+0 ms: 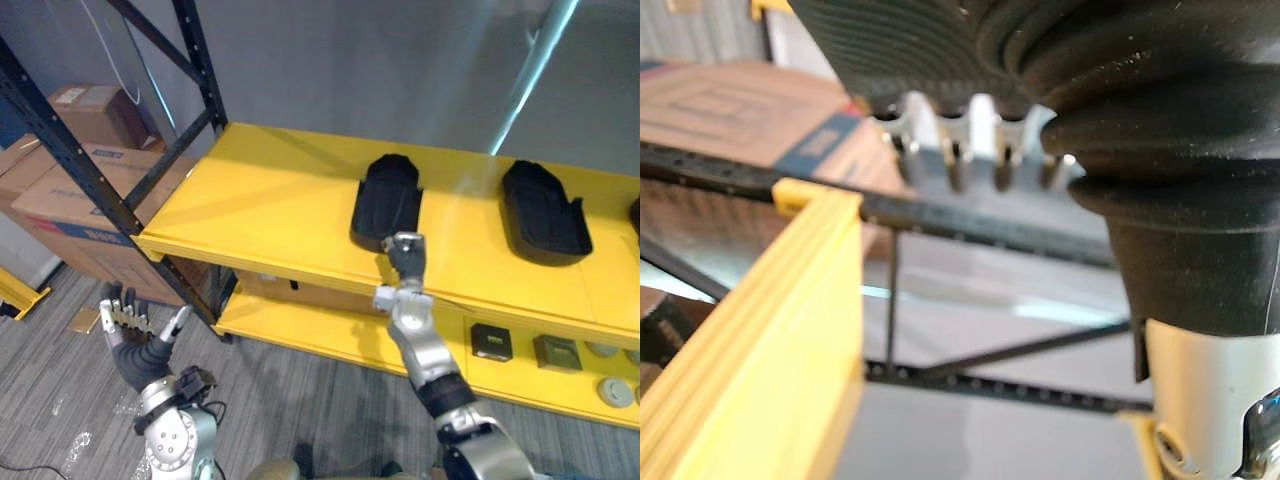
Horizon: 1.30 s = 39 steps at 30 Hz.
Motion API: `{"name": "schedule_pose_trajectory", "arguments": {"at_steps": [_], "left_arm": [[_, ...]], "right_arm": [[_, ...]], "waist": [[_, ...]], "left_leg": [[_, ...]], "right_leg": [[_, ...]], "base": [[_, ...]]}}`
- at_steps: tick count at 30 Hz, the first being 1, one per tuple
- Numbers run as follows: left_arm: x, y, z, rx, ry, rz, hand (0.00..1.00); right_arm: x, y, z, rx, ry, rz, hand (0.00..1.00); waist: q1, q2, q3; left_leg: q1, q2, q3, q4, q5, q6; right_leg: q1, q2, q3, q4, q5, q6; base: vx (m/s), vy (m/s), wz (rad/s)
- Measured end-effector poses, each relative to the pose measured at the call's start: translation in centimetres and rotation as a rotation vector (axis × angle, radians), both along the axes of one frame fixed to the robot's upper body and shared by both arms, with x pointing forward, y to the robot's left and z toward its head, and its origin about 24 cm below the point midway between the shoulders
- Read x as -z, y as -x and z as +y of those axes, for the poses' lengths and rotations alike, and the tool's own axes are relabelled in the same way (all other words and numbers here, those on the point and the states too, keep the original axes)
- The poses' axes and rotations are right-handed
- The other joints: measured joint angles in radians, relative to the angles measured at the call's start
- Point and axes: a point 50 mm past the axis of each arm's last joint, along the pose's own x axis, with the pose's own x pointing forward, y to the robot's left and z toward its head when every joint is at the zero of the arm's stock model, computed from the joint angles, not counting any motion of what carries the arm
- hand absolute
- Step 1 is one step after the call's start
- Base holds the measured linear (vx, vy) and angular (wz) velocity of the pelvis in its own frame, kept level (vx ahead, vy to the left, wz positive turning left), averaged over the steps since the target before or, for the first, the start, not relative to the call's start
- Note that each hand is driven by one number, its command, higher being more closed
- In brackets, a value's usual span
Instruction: Walk over and take plastic housings, then place them on the shelf
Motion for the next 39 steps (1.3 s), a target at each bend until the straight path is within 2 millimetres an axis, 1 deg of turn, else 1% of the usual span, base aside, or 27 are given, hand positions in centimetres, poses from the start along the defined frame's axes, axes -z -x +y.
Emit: {"name": "schedule_pose_trajectory", "arguments": {"at_steps": [6, 9, 10, 12, 15, 20, 25, 27, 32, 39], "left_arm": [[0.0, -0.4, -0.2, 0.009, 0.003, -0.005, 0.0], [0.5, -0.5, -0.3, 0.014, 0.009, 0.018, 0.0], [0.6, -0.5, -0.3, 0.014, 0.011, 0.021, 0.0], [0.6, -0.6, -0.3, 0.015, 0.011, 0.021, 0.0], [0.5, -0.7, -0.3, 0.016, 0.011, 0.015, 0.0], [0.4, -0.9, -0.4, 0.017, 0.014, 0.007, 0.0], [0.4, -1.1, -0.8, 0.035, 0.02, 0.004, 0.0], [0.2, -1.3, -1.0, 0.04, 0.024, -0.006, 0.0], [0.1, -1.4, -1.0, 0.034, 0.027, -0.011, 0.0], [-0.1, -1.6, -1.1, 0.039, 0.027, -0.025, 0.0]], "right_arm": [[-0.5, -0.3, -0.8, 0.053, -0.001, -0.017, 1.0], [-2.0, -1.1, -1.4, 0.083, -0.009, -0.053, 1.0], [-2.9, -1.6, -1.7, 0.092, -0.004, -0.066, 1.0], [-3.3, -2.1, -2.0, 0.095, 0.011, -0.062, 1.0], [-2.8, -2.2, -2.1, 0.092, 0.025, -0.022, 1.0], [-2.0, -2.5, -2.5, 0.078, 0.038, 0.032, 1.0], [-2.9, -3.7, -3.0, 0.081, 0.06, 0.033, 1.0], [-3.5, -4.0, -3.0, 0.08, 0.061, 0.006, 1.0], [-3.9, -4.0, -3.0, 0.066, 0.066, -0.023, 1.0], [-4.3, -4.2, -2.7, 0.041, 0.077, -0.035, 1.0]], "waist": [[0.005, 0.002, 0.001], [0.005, 0.009, 0.005], [0.005, 0.017, 0.01], [0.005, 0.025, 0.015], [0.007, 0.035, 0.023], [0.007, 0.036, 0.032], [0.009, 0.035, 0.04], [0.009, 0.036, 0.062], [0.009, 0.037, 0.079], [0.009, 0.038, 0.081]], "left_leg": [[0.001, 0.0, -0.001, 0.0, 0.0, 0.0], [0.002, -0.001, -0.001, 0.0, 0.0, 0.0], [0.003, -0.001, -0.001, 0.001, -0.001, 0.0], [0.003, 0.0, -0.001, 0.001, -0.001, 0.0], [0.003, 0.0, -0.001, 0.002, -0.001, 0.0], [0.003, 0.0, -0.001, 0.002, 0.0, 0.0], [0.003, 0.0, -0.002, 0.002, 0.0, 0.0], [0.001, 0.0, -0.002, 0.003, 0.0, 0.0], [0.002, -0.001, -0.002, 0.002, 0.0, 0.0], [-0.012, 0.0, -0.003, 0.005, 0.0, 0.0]], "right_leg": [[0.002, 0.0, 0.0, -0.001, 0.0, 0.0], [0.003, -0.001, 0.001, 0.0, 0.0, 0.0], [0.003, -0.002, 0.001, 0.002, 0.0, 0.0], [0.002, -0.002, 0.001, 0.005, -0.001, -0.001], [0.002, -0.002, 0.001, 0.009, -0.001, -0.001], [0.001, -0.003, -0.001, 0.01, -0.001, -0.001], [0.001, -0.004, -0.001, 0.01, -0.001, -0.001], [-0.001, -0.004, -0.001, 0.012, -0.002, -0.002], [-0.002, -0.006, -0.002, 0.015, -0.005, -0.005], [-0.017, -0.006, -0.003, 0.02, -0.008, -0.006]], "base": [[0.04, 0.01, 0.01], [-0.01, 0.007, 0.0], [0.0, 0.0, 0.0], [0.0, 0.0, 0.0], [0.0, 0.0, 0.0], [0.0, 0.0, 0.0], [0.0, 0.0, 0.0], [0.0, 0.0, 0.0], [0.0, 0.0, 0.0], [0.0, 0.0, 0.0]]}}
